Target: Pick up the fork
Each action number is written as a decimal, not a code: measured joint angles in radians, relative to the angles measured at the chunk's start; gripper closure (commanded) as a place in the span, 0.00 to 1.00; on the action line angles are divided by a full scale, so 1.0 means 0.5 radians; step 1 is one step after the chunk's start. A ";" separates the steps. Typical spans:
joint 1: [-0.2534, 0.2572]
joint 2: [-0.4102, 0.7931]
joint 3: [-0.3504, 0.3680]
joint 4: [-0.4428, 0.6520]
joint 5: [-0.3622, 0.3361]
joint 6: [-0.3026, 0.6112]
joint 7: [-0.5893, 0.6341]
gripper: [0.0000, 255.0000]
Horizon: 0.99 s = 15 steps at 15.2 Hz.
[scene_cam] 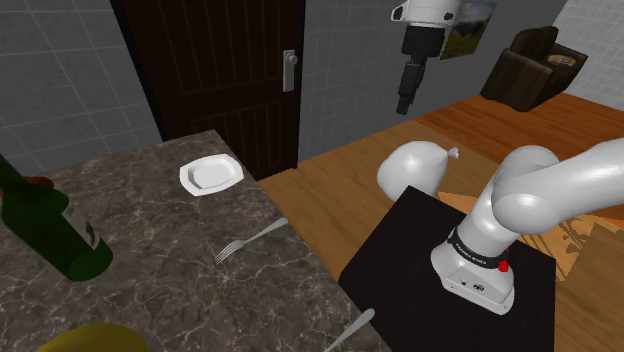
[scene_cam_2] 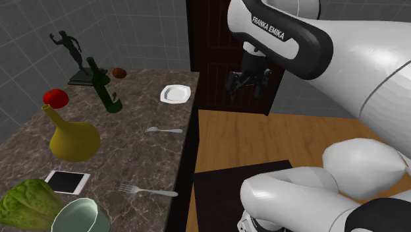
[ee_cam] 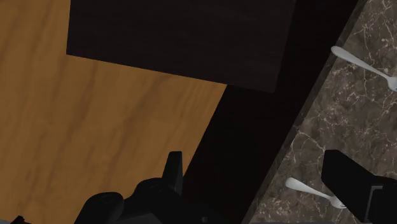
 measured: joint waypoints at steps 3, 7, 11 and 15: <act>0.029 0.080 0.016 0.007 0.009 0.064 -0.039 0.00; 0.111 0.309 0.057 0.012 0.027 0.259 -0.168 0.00; 0.194 0.604 0.114 0.090 0.044 0.449 -0.294 0.00; 0.271 0.854 0.174 0.159 0.051 0.603 -0.414 0.00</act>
